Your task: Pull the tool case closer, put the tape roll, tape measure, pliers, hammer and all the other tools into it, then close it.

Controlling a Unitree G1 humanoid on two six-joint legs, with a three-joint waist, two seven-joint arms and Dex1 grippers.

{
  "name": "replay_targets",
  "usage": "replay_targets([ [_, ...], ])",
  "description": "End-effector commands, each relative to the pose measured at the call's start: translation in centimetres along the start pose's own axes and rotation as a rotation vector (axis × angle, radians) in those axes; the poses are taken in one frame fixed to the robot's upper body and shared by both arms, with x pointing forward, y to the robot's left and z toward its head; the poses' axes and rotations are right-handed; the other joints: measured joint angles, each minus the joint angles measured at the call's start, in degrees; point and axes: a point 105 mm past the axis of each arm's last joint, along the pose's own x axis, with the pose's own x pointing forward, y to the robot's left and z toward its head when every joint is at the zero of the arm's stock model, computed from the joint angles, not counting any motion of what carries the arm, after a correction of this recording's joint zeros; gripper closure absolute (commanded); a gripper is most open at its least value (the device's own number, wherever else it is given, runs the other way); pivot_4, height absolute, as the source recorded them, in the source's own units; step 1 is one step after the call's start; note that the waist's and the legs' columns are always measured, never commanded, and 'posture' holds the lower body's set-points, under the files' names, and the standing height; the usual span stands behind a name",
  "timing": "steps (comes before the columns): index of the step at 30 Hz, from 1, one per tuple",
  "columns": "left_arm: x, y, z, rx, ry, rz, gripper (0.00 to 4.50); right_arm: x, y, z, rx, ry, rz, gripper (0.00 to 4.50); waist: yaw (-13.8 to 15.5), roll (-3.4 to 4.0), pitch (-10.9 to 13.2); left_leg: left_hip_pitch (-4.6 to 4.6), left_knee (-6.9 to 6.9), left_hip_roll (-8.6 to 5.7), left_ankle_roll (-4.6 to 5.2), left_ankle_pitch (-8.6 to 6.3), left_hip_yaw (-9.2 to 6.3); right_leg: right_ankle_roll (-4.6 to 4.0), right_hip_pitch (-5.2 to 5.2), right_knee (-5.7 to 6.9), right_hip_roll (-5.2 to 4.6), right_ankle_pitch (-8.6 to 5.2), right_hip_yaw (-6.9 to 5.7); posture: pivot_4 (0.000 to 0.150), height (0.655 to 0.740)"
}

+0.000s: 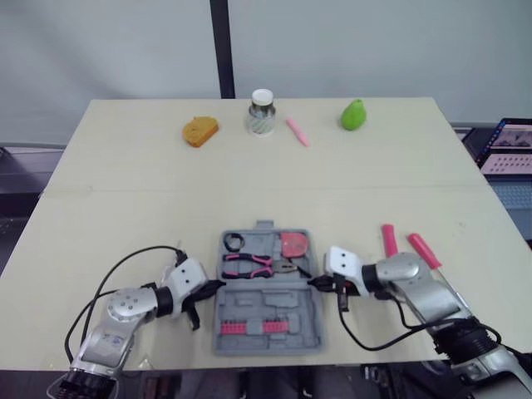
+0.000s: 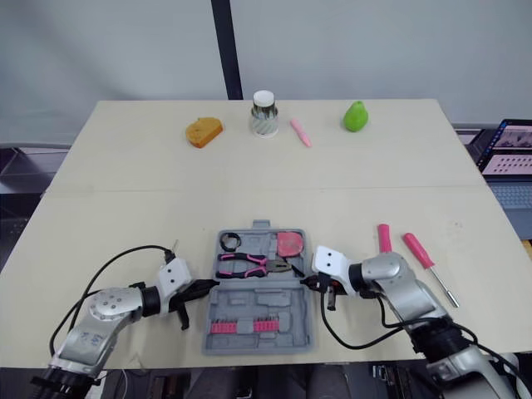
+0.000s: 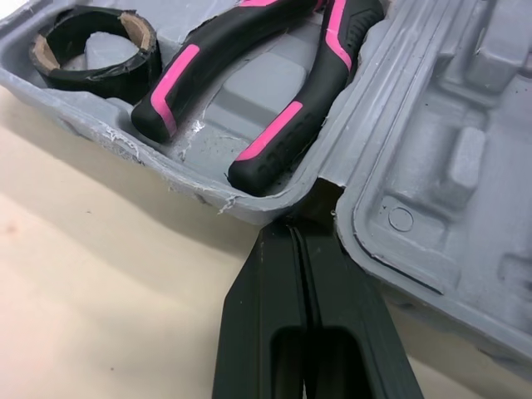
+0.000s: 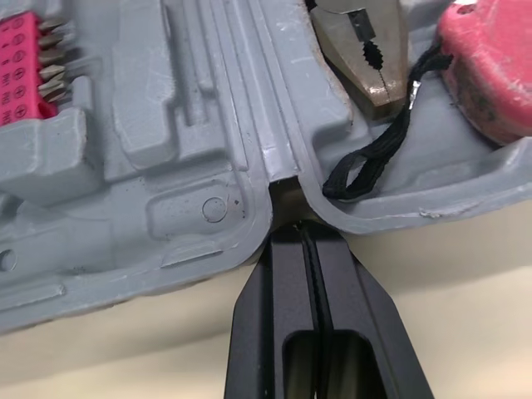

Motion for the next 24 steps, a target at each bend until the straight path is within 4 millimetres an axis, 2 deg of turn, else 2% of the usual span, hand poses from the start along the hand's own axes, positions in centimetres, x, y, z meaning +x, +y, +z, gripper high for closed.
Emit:
replay_targets([
  [1,0.78,-0.30,0.90,0.017,-0.039,-0.012,4.48,0.76,-0.08,1.00,-0.030,-0.038,-0.003,4.50,-0.01,0.00,0.00,0.00,0.00,0.00,0.00,0.00,0.00,0.00,0.00,0.00,0.00,0.00,0.01,0.150,0.7400],
  [10,1.08,0.26,1.18,0.027,-0.048,-0.001,4.48,0.94,0.00,1.15,-0.030,-0.050,-0.002,4.50,-0.01,0.00,0.00,0.00,0.00,0.00,0.00,0.00,0.00,0.00,0.00,0.00,0.00,0.00,0.01,0.150,0.7400],
  [24,1.24,0.10,1.09,0.031,-0.043,-0.013,4.48,0.96,-0.14,1.07,-0.032,-0.049,-0.015,4.50,-0.02,0.00,0.00,0.00,0.00,0.00,0.00,0.00,0.00,0.00,-0.01,-0.01,0.00,0.00,0.00,0.150,0.7400],
])
